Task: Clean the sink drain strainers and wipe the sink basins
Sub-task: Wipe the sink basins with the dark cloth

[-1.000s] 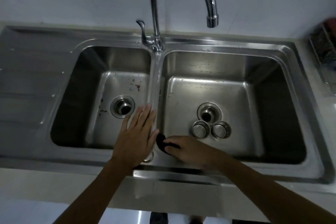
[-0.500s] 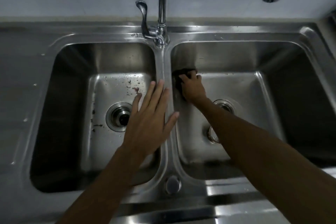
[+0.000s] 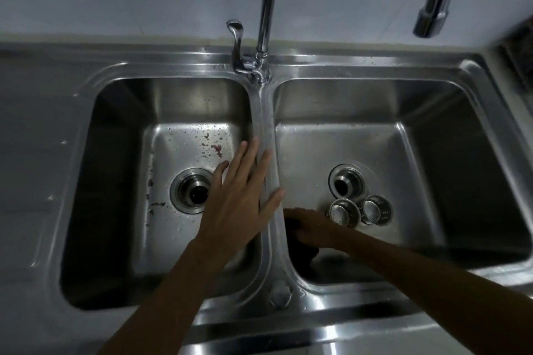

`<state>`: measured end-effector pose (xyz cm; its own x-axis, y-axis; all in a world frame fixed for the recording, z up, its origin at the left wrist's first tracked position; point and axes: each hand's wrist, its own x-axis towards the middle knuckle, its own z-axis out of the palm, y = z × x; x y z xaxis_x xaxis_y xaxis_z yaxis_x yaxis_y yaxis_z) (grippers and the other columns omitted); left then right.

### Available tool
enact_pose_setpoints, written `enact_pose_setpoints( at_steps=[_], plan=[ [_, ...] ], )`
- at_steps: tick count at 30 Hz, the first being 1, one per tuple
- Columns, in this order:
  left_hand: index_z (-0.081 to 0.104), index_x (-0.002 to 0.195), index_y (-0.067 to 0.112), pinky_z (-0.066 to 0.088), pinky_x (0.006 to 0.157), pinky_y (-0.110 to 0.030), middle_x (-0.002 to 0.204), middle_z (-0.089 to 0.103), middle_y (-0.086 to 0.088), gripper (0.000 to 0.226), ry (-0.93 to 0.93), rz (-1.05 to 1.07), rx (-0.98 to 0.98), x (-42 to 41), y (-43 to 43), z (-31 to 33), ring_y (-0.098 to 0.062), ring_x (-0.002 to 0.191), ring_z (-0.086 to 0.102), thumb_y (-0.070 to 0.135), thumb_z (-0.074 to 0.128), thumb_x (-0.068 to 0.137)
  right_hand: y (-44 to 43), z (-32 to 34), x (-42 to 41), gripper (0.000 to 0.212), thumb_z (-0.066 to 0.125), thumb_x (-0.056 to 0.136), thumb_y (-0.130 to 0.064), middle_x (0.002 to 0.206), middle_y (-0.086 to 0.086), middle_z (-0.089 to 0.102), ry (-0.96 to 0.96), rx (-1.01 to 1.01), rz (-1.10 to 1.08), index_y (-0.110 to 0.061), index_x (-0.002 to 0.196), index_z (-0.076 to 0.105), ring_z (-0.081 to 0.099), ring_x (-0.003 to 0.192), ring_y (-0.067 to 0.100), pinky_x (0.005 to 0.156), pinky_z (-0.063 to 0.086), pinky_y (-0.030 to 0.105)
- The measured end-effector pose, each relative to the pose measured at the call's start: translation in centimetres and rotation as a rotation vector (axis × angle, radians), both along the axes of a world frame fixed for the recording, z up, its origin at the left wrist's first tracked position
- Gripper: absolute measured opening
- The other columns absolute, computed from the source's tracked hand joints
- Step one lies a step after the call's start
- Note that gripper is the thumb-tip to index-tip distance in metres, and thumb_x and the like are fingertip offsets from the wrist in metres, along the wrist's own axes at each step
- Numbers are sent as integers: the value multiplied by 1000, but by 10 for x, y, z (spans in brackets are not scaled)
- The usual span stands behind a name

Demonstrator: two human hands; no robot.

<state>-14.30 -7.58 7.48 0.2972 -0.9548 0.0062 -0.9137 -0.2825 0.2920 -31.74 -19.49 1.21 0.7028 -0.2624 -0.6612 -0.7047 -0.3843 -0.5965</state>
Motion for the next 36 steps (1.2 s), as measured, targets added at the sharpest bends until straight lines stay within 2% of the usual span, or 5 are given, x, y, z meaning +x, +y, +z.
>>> enact_pose_setpoints(
  at_steps=[8, 16, 22, 30, 36],
  plan=[
    [32, 162, 31, 8, 122, -40, 175, 4, -3, 66, 94, 75, 30, -21, 50, 9, -19, 161, 1, 64, 28, 104, 19, 83, -20, 18, 71, 86, -4, 97, 11, 72, -393, 499, -699, -9, 102, 74, 67, 93, 26, 80, 52, 33],
    [28, 162, 27, 12, 126, -57, 174, 6, -10, 85, -38, 77, 287, 20, 107, 25, -27, 161, 2, 54, 64, 90, 79, 127, 67, 25, 70, 89, -20, 107, -14, 68, -471, -48, 186, -23, 114, 70, 63, 97, -1, 81, 46, 7],
    [22, 164, 14, 16, 123, -59, 172, -3, -22, 77, -341, 355, 376, 93, 173, 22, -38, 160, 3, 59, 32, 103, 140, 51, 138, 41, 53, 101, -22, 142, 10, 59, -86, -22, 580, -16, 141, 58, 57, 128, 29, 108, 44, 33],
    [7, 166, 20, 13, 126, -61, 173, -3, -14, 88, -274, 352, 225, 180, 158, 14, -33, 160, 0, 76, 13, 98, 180, -34, 193, 60, 44, 106, -22, 166, 18, 22, -201, -299, 948, -9, 160, 22, 13, 154, 43, 125, 15, 49],
    [11, 165, 21, 14, 125, -57, 173, 6, -16, 90, -152, 660, 57, 212, 123, 11, -30, 160, 7, 80, 21, 97, 145, -73, 251, 63, 23, 108, -38, 163, 27, 23, -289, -723, 551, 0, 158, 19, 16, 152, 49, 124, 19, 58]
  ],
)
